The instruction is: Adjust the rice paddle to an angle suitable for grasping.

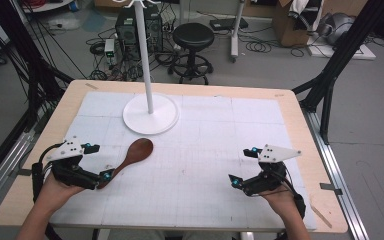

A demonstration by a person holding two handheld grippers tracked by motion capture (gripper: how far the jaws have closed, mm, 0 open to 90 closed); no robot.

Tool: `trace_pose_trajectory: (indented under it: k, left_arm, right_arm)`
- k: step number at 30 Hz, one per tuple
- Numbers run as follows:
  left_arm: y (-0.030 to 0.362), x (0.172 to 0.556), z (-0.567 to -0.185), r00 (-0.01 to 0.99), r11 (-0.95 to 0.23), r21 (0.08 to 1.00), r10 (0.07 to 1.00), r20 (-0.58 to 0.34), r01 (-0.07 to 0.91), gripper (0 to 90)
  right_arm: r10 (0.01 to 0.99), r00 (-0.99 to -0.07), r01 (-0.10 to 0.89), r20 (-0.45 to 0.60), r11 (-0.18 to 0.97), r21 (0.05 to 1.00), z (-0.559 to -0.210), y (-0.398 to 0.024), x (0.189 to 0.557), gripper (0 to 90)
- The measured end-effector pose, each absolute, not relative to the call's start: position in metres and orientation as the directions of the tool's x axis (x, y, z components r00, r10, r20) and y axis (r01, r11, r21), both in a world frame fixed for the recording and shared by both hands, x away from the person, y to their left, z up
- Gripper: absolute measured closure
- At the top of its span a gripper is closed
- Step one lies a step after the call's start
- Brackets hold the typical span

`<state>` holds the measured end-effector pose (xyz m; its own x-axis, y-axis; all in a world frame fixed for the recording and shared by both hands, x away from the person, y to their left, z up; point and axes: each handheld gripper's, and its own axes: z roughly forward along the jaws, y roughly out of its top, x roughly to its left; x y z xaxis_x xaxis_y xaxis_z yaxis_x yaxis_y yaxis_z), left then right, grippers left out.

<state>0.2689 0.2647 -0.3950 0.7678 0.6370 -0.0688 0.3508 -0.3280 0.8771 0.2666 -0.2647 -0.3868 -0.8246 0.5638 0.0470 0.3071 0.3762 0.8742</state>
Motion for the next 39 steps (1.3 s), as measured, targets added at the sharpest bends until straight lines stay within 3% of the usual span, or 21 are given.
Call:
trace_pose_trajectory:
  k: [39]
  left_arm:
    - [0.3,0.264,-0.378,0.722,-0.479,0.72,0.69,-0.045,0.503,1.7]
  right_arm:
    - [0.594,-0.802,0.337,0.052,0.379,0.862,-0.389,-0.276,0.268,0.9]
